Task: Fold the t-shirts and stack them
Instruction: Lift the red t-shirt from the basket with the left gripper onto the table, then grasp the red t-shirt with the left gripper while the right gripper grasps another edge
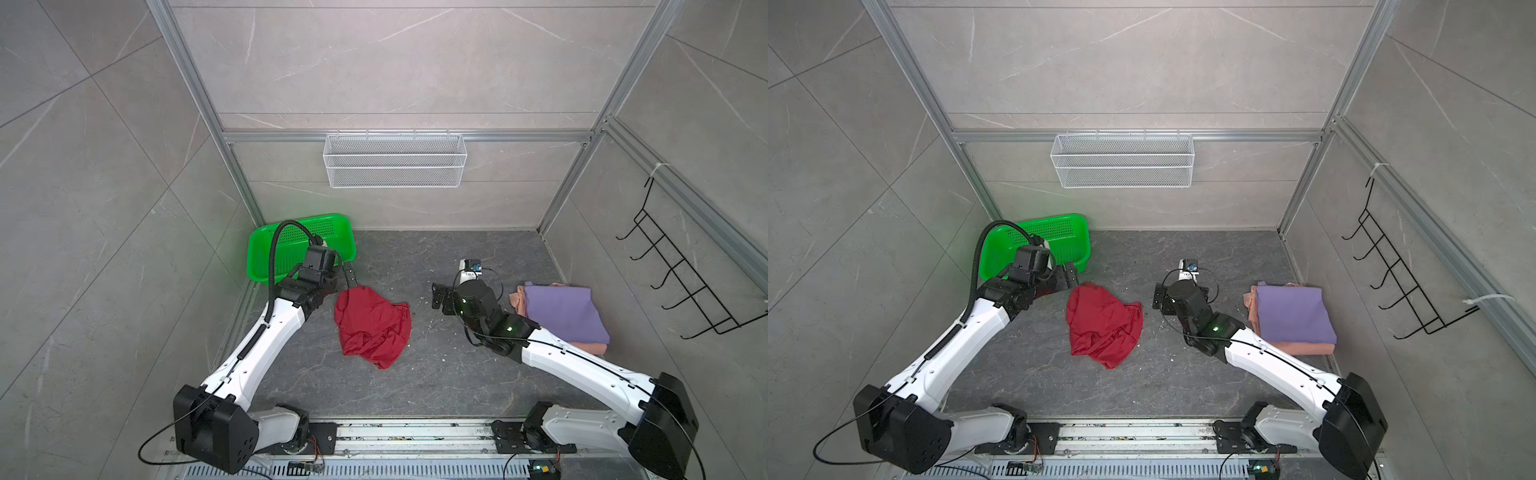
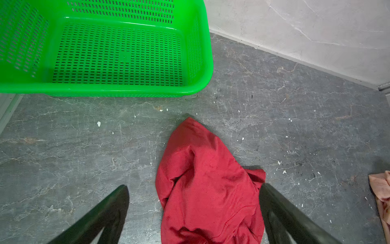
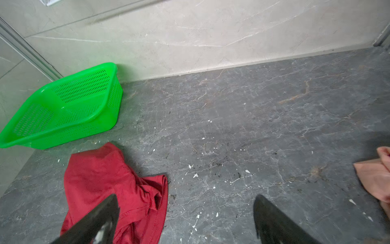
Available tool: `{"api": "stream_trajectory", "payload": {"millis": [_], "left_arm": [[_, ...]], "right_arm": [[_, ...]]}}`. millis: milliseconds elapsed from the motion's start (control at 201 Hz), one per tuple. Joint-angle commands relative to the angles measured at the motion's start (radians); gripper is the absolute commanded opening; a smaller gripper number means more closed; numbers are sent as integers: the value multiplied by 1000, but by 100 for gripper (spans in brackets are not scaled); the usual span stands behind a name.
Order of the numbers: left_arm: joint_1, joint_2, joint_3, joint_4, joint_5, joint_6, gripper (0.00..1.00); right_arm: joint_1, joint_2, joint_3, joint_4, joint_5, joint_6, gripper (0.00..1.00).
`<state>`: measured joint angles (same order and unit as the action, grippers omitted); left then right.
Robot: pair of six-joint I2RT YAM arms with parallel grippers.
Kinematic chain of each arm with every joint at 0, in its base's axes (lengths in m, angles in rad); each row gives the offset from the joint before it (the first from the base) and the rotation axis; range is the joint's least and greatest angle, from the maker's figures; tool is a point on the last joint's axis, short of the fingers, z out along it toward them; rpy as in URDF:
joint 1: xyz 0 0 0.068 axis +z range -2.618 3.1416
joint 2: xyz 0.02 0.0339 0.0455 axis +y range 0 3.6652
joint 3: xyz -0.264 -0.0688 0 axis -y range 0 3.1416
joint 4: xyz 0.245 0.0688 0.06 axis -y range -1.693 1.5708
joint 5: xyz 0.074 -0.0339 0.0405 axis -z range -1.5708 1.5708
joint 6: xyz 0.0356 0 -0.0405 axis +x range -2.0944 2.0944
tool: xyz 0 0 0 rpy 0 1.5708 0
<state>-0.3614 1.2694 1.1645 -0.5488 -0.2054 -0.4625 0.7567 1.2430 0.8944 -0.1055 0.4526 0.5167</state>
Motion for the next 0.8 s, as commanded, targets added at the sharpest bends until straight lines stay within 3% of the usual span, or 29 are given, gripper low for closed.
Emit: {"api": "stream_trajectory", "payload": {"millis": [0,115,348,667,792], "left_arm": [[-7,18,4,-12,59,28,93],[-52,79,-35,1,150,-4,87],[-230,183,-134,-21,101,-27,81],[-275,200,-320,33,63,-55,69],[-276,217,-358,80,58,-71,57]], "right_arm": [[-3,60,48,-13,-48,37,99],[-5,124,64,-12,-63,54,100],[-54,207,60,31,-186,95,100],[-64,376,75,102,-381,161,99],[-65,447,100,116,-441,163,96]]}}
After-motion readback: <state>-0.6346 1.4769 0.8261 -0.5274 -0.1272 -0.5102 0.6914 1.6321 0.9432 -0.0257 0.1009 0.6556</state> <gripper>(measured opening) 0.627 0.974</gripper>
